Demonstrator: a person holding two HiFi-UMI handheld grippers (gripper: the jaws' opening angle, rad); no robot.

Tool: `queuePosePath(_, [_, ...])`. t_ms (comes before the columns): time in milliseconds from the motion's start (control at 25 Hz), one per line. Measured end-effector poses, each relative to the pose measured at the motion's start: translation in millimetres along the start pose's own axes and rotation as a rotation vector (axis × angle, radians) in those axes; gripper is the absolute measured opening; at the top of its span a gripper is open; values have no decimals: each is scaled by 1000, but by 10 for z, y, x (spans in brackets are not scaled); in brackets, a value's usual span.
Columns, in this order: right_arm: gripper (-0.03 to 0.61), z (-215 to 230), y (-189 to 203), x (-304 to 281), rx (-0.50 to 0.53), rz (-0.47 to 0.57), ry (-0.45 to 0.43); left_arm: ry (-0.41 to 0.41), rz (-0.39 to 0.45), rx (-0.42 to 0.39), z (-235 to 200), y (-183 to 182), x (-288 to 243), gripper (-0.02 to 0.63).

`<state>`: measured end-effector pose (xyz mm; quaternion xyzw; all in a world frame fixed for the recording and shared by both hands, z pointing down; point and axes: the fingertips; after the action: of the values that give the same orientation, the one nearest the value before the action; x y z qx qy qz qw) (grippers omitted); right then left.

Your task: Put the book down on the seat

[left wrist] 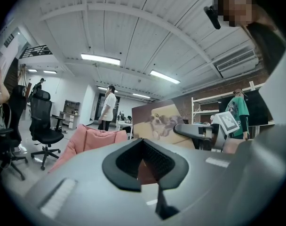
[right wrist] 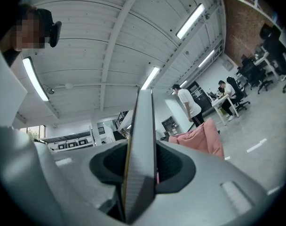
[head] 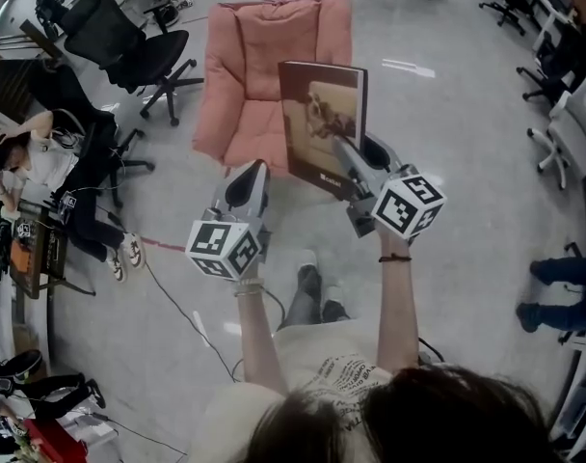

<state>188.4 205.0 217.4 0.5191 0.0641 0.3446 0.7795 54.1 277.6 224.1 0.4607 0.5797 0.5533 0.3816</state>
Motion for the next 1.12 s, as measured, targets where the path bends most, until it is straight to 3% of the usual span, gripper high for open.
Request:
queuePosePath(480, [150,345,185,-541,-12,-35,8,-17,-15,14,-490,152,-396,-11])
queuePosePath(1120, [150,911,658,-1675,-63,-93,54,-12,-99,58,-1569,481,-1177,-10])
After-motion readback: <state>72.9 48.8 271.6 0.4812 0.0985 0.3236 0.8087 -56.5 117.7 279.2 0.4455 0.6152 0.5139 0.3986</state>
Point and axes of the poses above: the fingertips, and each gripper's own axes: x backward along the fingers, z to its right, y out of its underside, and after that the axes turned 7 degrees about z, right-handed
